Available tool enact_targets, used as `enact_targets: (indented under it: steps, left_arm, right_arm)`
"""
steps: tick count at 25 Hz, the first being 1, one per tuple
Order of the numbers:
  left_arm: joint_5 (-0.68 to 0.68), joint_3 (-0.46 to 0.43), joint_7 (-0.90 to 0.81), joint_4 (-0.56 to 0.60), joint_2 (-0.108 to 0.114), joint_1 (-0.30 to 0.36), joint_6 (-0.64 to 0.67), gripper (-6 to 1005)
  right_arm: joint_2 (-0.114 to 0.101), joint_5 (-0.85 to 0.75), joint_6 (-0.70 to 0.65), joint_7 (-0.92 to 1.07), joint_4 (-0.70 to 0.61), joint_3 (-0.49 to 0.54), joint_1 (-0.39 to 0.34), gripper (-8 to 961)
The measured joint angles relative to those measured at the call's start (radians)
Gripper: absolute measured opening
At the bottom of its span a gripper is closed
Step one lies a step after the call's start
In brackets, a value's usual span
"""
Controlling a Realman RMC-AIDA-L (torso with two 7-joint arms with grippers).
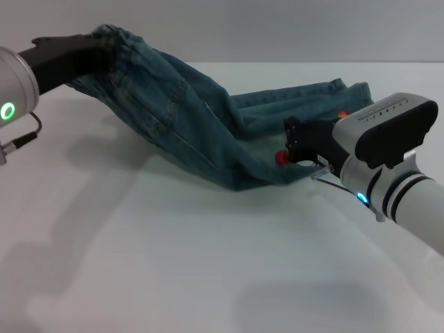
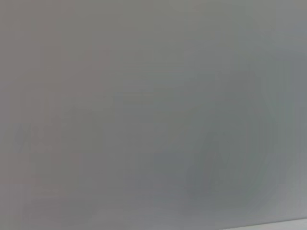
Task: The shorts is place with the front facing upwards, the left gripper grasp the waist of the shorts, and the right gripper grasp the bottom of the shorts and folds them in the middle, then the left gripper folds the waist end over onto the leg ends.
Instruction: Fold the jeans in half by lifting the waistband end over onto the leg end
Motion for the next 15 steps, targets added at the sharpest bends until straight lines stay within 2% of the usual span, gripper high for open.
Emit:
enact_targets:
  steps: [10,15]
  left_arm:
    - [-0.012,0.026,0.004,-0.034,0.001,0.009,-0.018,87]
    - [-0.014,0.033,0.005,-0.048,0.003,0.013,-0.022,87]
  right_arm:
    - [0.000,0.000,-0.071,0.056,-0.210,0.022,0.129,-1]
    - [-0.002,-0.002,-0.076,0.063,-0.213,0.047,0.131,-1]
